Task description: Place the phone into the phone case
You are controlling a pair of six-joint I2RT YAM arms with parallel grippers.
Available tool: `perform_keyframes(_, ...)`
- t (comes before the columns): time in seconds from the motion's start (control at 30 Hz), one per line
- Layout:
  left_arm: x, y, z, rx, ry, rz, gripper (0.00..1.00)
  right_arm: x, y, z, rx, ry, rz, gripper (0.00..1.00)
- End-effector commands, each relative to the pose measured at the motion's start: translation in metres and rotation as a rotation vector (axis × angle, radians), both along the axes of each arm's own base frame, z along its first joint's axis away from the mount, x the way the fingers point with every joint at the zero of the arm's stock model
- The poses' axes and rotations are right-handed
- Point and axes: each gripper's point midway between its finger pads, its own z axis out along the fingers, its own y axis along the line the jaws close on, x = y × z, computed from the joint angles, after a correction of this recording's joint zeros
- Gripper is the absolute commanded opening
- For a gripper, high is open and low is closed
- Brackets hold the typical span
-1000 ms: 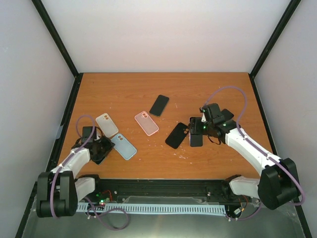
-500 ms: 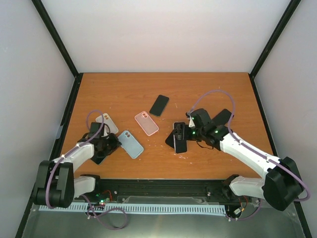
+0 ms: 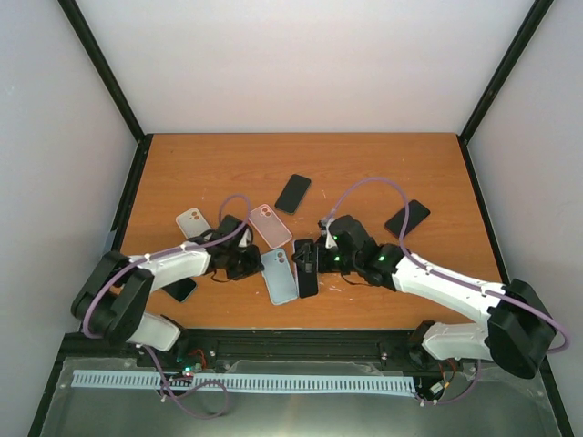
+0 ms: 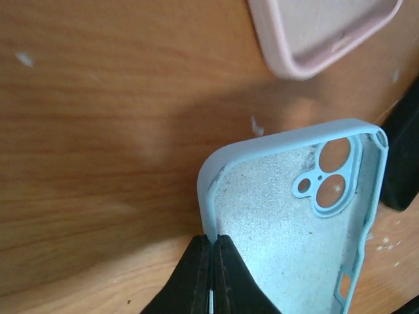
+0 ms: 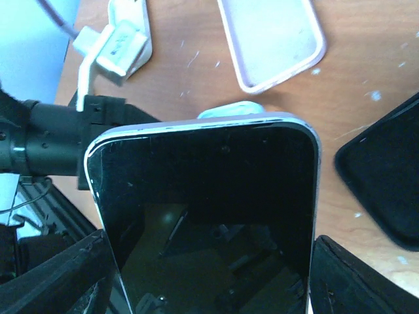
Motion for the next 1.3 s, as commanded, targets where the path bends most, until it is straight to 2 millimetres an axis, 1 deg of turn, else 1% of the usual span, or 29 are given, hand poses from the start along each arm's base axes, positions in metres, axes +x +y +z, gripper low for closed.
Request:
perform_keyframes(0.0, -0.004, -0.026, 0.0, -0.039, 0.002, -0.068, 0.03, -0.006, 0.028, 0.009, 0.103, 0.001, 0.018, 0.46)
perform_keyframes(0.07, -0.011, -0.034, 0.002, -0.107, 0.009, -0.092, 0.16, -0.009, 0.037, 0.005, 0.112, 0.014, 0.036, 0.46)
perform_keyframes(0.13, -0.01, -0.039, 0.011, -0.159, -0.021, -0.096, 0.29, -0.01, 0.045, 0.0, 0.114, 0.029, 0.051, 0.46)
perform_keyframes(0.2, -0.008, -0.037, 0.019, -0.172, -0.046, -0.076, 0.42, -0.01, 0.052, -0.005, 0.117, 0.047, 0.06, 0.46)
perform_keyframes(0.23, -0.007, -0.033, 0.022, -0.176, -0.054, -0.062, 0.47, -0.01, 0.056, -0.007, 0.122, 0.058, 0.066, 0.46)
perform_keyframes(0.3, -0.003, -0.024, 0.029, -0.199, -0.073, -0.028, 0.52, -0.01, 0.064, -0.01, 0.135, 0.079, 0.079, 0.46)
perform_keyframes(0.4, 0.001, -0.005, 0.038, -0.27, -0.1, 0.029, 0.55, -0.008, 0.075, -0.016, 0.131, 0.097, 0.098, 0.46)
perform_keyframes(0.47, 0.003, 0.005, 0.045, -0.301, -0.13, 0.053, 0.61, -0.007, 0.082, -0.024, 0.112, 0.117, 0.111, 0.46)
perform_keyframes(0.53, 0.004, 0.013, 0.052, -0.306, -0.159, 0.072, 0.68, -0.005, 0.088, -0.029, 0.105, 0.133, 0.123, 0.46)
perform_keyframes(0.6, 0.005, 0.017, 0.058, -0.313, -0.183, 0.085, 0.72, -0.004, 0.093, -0.034, 0.099, 0.148, 0.129, 0.46)
perform_keyframes(0.73, 0.004, 0.023, 0.062, -0.309, -0.206, 0.102, 0.82, -0.002, 0.096, -0.048, 0.066, 0.169, 0.13, 0.46)
perform_keyframes(0.83, 0.002, 0.026, 0.062, -0.305, -0.215, 0.118, 0.86, -0.002, 0.092, -0.066, 0.001, 0.198, 0.126, 0.46)
perform_keyframes(0.97, -0.002, 0.026, 0.058, -0.318, -0.203, 0.116, 0.86, -0.005, 0.083, -0.082, -0.076, 0.225, 0.115, 0.46)
perform_keyframes(1.03, -0.004, 0.024, 0.055, -0.322, -0.191, 0.107, 0.84, -0.007, 0.079, -0.088, -0.098, 0.238, 0.108, 0.46)
perform_keyframes(1.17, -0.005, 0.02, 0.049, -0.337, -0.173, 0.089, 0.77, -0.009, 0.076, -0.1, -0.123, 0.273, 0.101, 0.47)
perform_keyframes(1.27, -0.007, 0.016, 0.047, -0.363, -0.161, 0.069, 0.73, -0.009, 0.073, -0.105, -0.138, 0.278, 0.083, 0.47)
